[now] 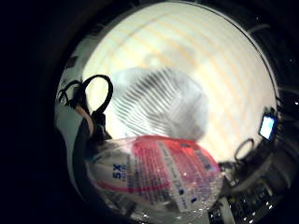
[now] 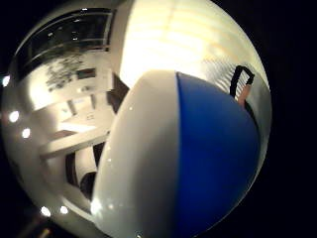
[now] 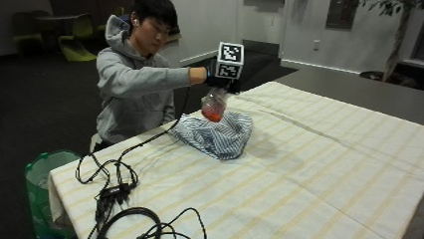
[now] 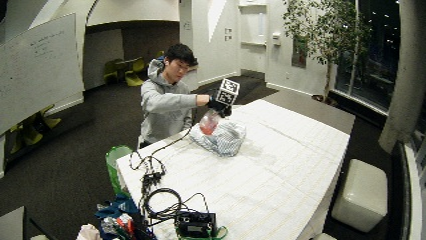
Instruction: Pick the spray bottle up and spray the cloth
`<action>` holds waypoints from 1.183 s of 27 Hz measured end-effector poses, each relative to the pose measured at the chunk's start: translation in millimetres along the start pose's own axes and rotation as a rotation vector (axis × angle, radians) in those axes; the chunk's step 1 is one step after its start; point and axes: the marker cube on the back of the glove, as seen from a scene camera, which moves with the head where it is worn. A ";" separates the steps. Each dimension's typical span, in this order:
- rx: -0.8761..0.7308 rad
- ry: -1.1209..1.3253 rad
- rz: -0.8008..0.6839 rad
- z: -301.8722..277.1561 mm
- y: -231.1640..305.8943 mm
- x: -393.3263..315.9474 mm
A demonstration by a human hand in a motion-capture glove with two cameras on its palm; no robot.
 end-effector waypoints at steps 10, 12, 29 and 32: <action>0.633 -0.603 -0.183 31.1 -80.6 -65.7; 0.706 -0.643 -0.181 41.4 -97.9 -67.6; 0.394 -0.526 -0.173 131.4 -156.4 -26.6; 0.417 -0.464 -0.147 122.3 -163.4 -26.3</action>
